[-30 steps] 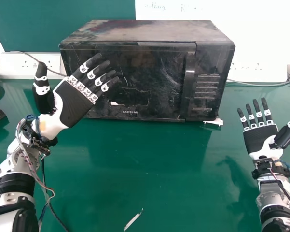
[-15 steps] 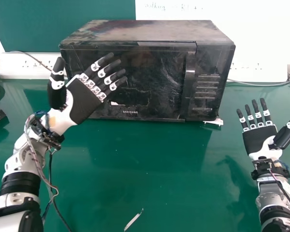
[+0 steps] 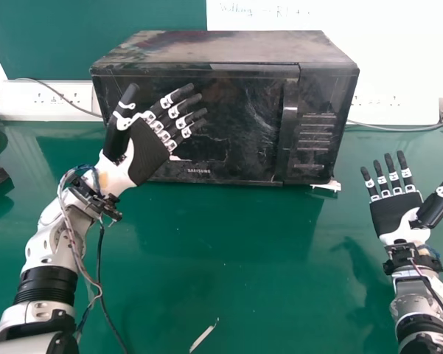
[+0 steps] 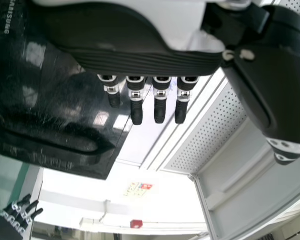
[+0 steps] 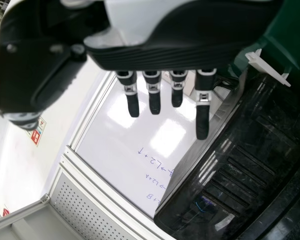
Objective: Open the door of oven
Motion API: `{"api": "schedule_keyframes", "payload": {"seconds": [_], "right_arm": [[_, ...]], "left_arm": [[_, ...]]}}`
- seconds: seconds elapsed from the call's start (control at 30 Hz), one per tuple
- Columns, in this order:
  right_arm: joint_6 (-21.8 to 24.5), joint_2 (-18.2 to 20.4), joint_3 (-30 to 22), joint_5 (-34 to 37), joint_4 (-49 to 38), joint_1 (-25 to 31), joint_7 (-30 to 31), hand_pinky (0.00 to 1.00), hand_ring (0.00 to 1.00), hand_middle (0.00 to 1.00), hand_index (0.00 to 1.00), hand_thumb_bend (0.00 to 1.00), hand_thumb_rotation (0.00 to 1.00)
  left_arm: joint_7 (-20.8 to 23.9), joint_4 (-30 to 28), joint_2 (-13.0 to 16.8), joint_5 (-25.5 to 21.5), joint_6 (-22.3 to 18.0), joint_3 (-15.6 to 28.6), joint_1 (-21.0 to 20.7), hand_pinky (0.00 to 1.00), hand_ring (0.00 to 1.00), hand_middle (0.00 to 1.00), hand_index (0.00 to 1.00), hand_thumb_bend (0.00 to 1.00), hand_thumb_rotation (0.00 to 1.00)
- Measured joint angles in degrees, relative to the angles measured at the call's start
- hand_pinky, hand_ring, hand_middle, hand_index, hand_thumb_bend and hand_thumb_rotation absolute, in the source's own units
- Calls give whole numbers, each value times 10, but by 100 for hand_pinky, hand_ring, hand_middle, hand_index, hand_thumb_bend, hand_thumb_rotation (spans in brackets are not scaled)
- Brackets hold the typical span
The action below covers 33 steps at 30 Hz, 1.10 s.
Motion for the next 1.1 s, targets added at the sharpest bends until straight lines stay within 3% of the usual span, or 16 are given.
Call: {"api": "schedule_keyframes", "payload": {"seconds": [0.33,0.53,1.1], "right_arm": [[-2,1,1,0,0,0,-3,73,94,97,96,100,86],[-2,1,1,0,0,0,-2,74,95,98,96,100,85],[-2,1,1,0,0,0,-1,71,94,97,94,100,86]], "left_arm": [[85,-28,-17,17,11,-17,0,61,85,93,92,90,93],[109,-28,-25,34,7,-30,0,59,85,94,93,89,92],[187,21,-57,96,-27,-59,-24,61,84,90,91,87,91]]}}
